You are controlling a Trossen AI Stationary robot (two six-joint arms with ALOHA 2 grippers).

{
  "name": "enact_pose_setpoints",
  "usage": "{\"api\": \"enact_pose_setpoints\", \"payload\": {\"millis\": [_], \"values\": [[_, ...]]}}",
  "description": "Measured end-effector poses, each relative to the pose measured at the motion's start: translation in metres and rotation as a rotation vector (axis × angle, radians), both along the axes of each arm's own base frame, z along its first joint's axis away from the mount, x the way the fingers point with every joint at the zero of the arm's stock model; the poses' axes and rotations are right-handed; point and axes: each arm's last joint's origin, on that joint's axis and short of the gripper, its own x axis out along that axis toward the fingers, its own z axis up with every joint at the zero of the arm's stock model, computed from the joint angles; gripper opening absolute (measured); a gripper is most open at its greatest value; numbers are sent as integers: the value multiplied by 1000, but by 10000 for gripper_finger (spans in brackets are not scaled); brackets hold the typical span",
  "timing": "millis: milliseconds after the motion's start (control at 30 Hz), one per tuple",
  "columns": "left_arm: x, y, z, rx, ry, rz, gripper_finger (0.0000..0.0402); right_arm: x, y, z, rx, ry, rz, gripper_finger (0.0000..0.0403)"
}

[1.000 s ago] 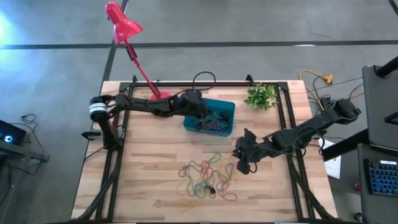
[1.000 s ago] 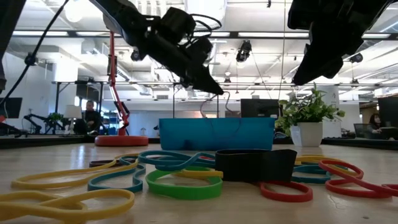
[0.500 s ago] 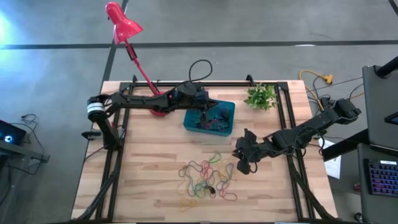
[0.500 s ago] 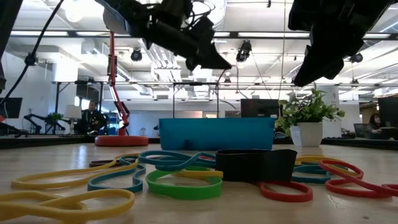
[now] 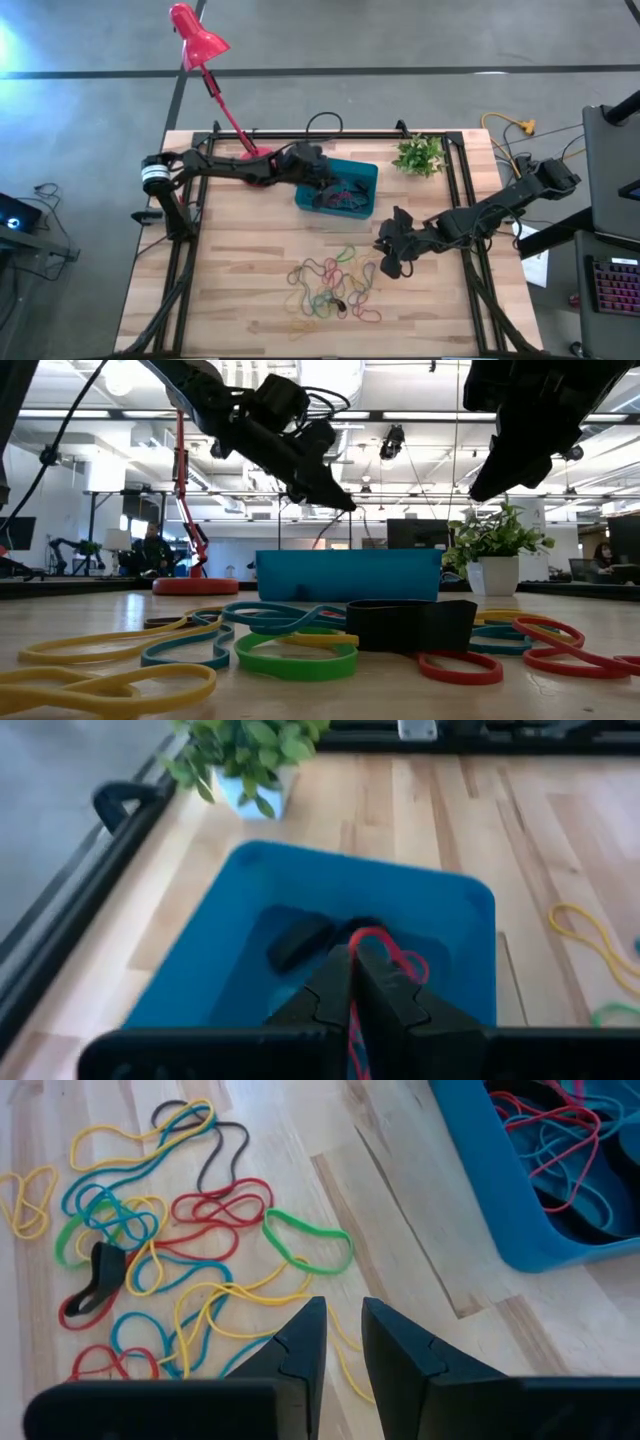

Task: Pick and place rubber bands into bin
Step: Put the red rubber band into the blue bin, then put the green rubber band into the blue bin

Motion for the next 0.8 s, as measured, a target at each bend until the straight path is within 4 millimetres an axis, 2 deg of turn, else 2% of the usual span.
{"api": "enact_pose_setpoints", "payload": {"millis": [200,533,700,800], "values": [[-2,-1,-4,-7,19,-2,14,0,0,0,-1,-1,-3,61],[-2,-2,-5,-14,22,0,140,0,0,0,-1,-1,-3,61],[-4,-4,-4,-210,18,63,165,0,0,0,13,-6,-14,59],[-8,-9,-7,-356,73,-37,166,0,1,-2,23,-10,9,60]]}}
